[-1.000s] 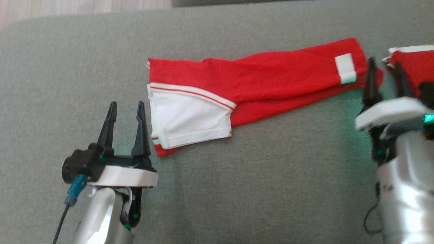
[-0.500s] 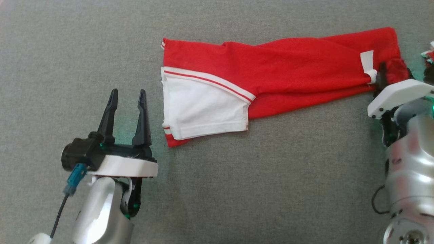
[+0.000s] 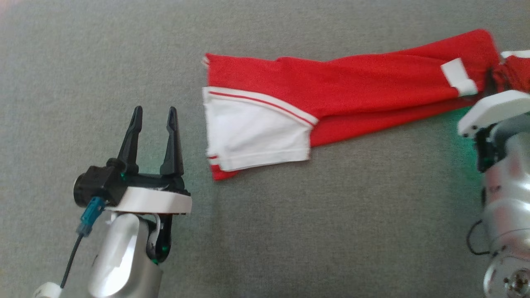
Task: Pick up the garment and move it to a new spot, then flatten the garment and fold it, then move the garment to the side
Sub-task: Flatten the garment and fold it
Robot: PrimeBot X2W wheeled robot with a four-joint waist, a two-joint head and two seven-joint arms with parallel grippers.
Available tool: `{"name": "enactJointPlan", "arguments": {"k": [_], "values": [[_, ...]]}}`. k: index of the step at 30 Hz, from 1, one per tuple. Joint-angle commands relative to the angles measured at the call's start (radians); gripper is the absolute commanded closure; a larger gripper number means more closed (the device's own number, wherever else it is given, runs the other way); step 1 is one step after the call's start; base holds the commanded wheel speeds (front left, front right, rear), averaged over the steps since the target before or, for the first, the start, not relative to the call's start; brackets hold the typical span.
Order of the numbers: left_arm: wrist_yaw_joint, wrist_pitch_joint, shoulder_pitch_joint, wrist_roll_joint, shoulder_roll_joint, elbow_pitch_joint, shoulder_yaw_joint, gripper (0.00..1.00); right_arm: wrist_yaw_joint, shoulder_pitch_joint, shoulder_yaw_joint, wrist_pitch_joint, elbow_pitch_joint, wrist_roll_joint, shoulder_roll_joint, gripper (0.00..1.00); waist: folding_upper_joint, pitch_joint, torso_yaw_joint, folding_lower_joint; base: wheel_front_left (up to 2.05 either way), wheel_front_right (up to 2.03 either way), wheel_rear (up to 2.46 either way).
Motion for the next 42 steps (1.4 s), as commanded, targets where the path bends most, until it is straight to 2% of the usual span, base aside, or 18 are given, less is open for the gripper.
{"name": "enactJointPlan", "arguments": {"k": [1,8,14,20,21,25,31,37,42], "values": [[-0.001,-0.005,-0.006,-0.003,0.008,-0.03,0.039,0.0,-0.001,-0.012,0.025,-0.025,-0.04,0.019,-0.031,1.0,0.0,-0.022,-0.02,0.0,0.0,0.0,0.0],[0.005,-0.005,0.017,-0.015,0.008,-0.032,0.032,0.0,-0.001,0.055,0.059,-0.056,-0.103,0.066,-0.08,1.0,0.0,-0.085,-0.043,0.0,0.0,0.0,0.0],[0.013,-0.005,0.041,-0.024,0.008,-0.035,0.025,0.0,-0.001,0.096,0.151,-0.058,-0.18,0.115,-0.023,1.0,0.0,-0.144,-0.04,0.0,0.0,0.0,0.0],[0.018,-0.005,0.062,-0.026,0.008,-0.039,0.014,0.0,-0.001,0.13,0.318,-0.034,-0.257,0.181,0.049,1.0,0.0,-0.195,-0.011,0.0,0.0,0.0,0.0],[0.018,-0.005,0.062,-0.026,0.008,-0.039,0.014,0.0,-0.001,0.13,0.318,-0.034,-0.257,0.181,0.049,1.0,0.0,-0.195,-0.011,0.0,0.0,0.0,0.0],[0.023,-0.005,0.071,-0.028,0.008,-0.044,0.008,0.0,-0.001,0.156,0.452,-0.004,-0.303,0.245,0.071,1.0,0.0,-0.218,0.018,0.0,0.0,0.0,0.0],[0.024,-0.005,0.077,-0.03,0.008,-0.043,-0.005,0.0,-0.001,0.183,0.724,0.028,-0.365,0.464,0.073,1.0,0.0,-0.223,0.071,0.0,0.0,0.0,0.0],[0.024,-0.005,0.063,-0.042,0.008,-0.041,-0.038,0.0,-0.001,0.172,0.892,0.027,-0.347,0.555,0.074,1.0,0.0,-0.197,0.134,0.0,0.0,0.0,0.0],[0.027,-0.005,0.047,-0.052,0.008,-0.039,-0.066,0.0,-0.001,0.161,0.962,0.018,-0.281,0.586,0.074,1.0,0.0,-0.168,0.183,0.0,0.0,0.0,0.0]]}}
